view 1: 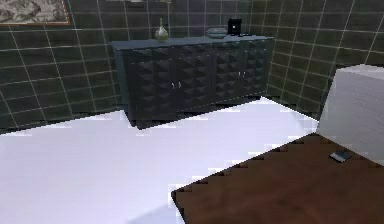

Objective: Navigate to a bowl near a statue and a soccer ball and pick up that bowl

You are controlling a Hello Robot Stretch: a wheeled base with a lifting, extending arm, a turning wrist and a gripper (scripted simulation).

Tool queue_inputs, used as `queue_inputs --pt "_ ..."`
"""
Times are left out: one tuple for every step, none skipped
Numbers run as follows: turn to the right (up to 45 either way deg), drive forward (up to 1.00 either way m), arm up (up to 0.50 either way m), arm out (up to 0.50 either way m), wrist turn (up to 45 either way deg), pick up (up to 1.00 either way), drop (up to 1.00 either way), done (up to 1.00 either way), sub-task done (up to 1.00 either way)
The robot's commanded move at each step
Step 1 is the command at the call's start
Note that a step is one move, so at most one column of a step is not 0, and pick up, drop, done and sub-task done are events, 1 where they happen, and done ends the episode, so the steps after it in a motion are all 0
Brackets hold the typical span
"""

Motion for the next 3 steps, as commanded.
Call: queue_inputs --pt "0.0 0.0 0.5 0.0 0.0 0.0 0.0 0.0 0.0" --pt "0.0 0.0 0.38 0.0 0.0 0.0 0.0 0.0 0.0" --pt "0.0 0.0 0.0 0.26 0.0 0.0 0.0 0.0 0.0"
